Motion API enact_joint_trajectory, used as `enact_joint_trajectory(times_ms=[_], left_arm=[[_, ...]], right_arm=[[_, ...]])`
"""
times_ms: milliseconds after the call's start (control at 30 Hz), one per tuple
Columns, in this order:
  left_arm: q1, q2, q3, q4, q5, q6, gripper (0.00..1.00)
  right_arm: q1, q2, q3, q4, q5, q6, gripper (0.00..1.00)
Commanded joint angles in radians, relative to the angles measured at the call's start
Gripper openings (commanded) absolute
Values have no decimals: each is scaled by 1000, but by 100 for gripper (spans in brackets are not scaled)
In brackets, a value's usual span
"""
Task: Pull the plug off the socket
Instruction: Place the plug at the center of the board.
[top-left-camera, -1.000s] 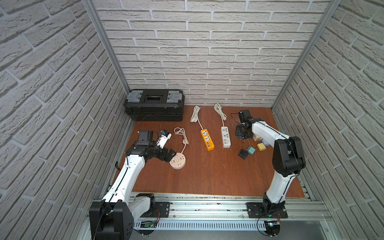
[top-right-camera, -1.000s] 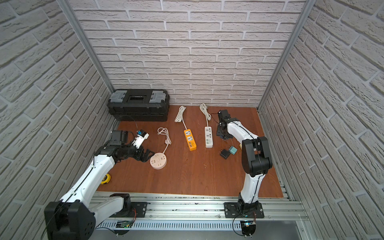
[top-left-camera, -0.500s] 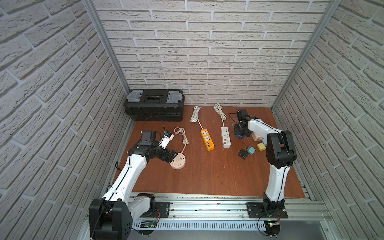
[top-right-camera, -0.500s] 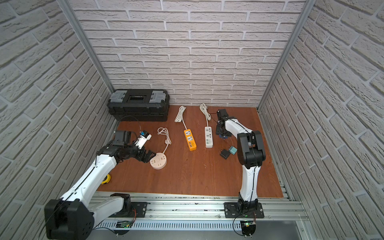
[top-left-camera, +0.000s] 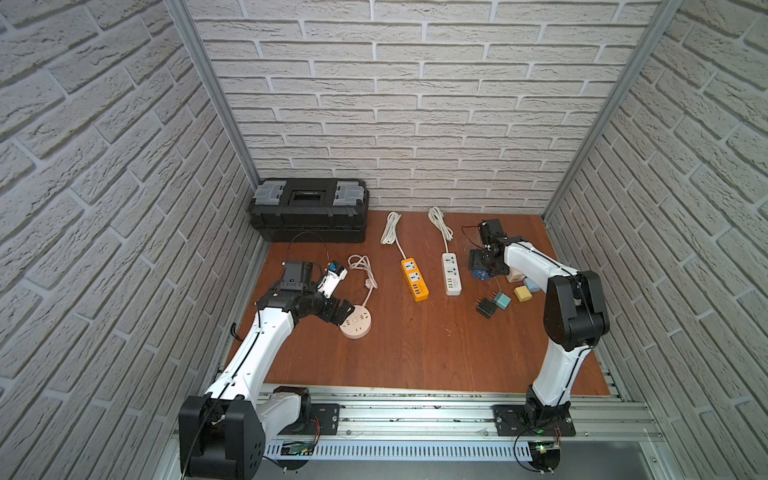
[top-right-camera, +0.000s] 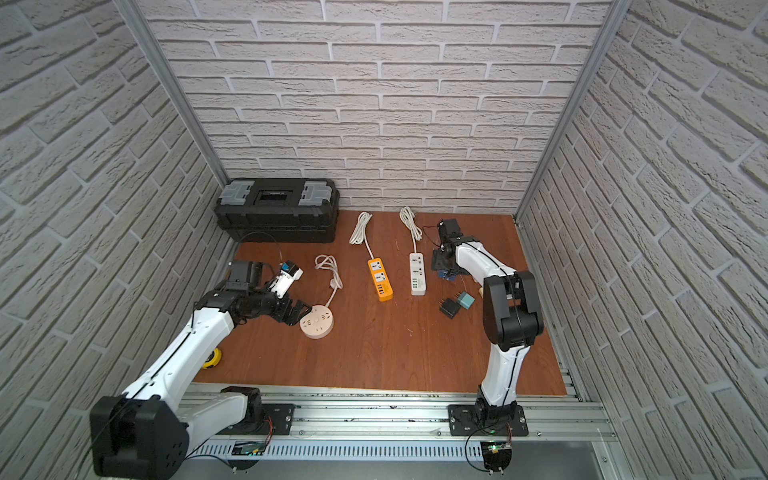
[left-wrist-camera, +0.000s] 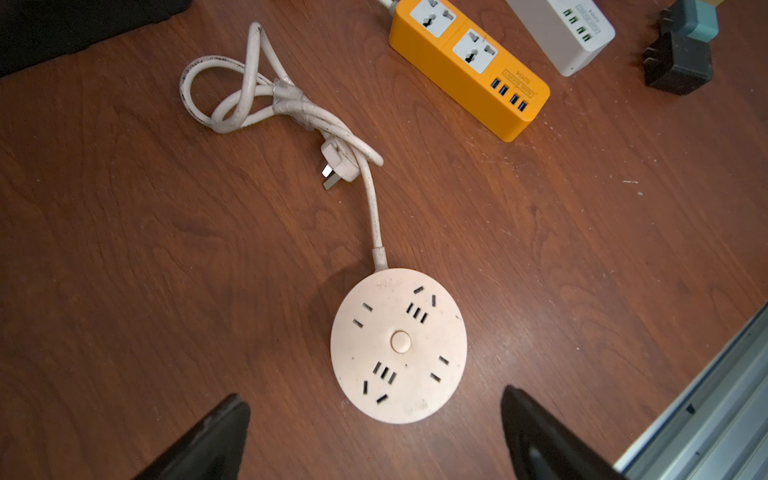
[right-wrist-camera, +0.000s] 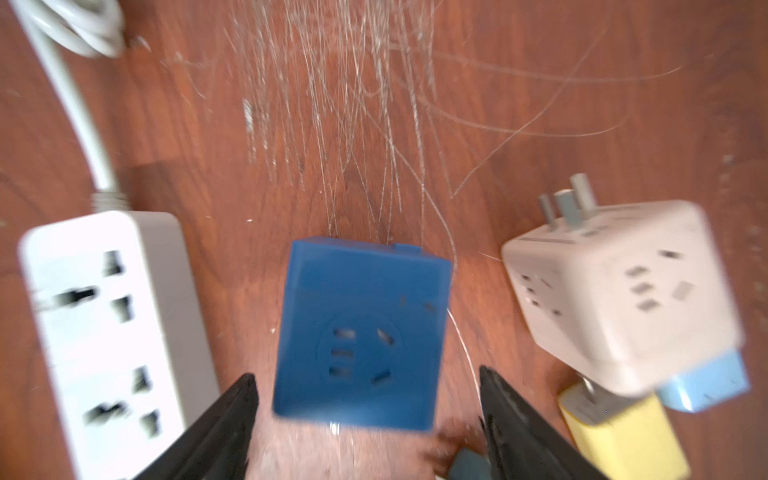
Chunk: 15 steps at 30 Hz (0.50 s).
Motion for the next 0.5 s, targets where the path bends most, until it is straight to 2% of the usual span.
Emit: enact_joint_trajectory(times_ms=[0, 267, 467], left_arm=[[-6, 8, 2, 23, -3, -1, 98], [-5, 20, 5, 39, -38, -24, 98], [29, 51, 14, 57, -54, -56, 98]], right_arm=[[10, -102, -40, 7, 4, 5, 86], [80, -375, -245, 61, 31, 0, 88], [179, -656, -452, 131, 63, -37, 91]])
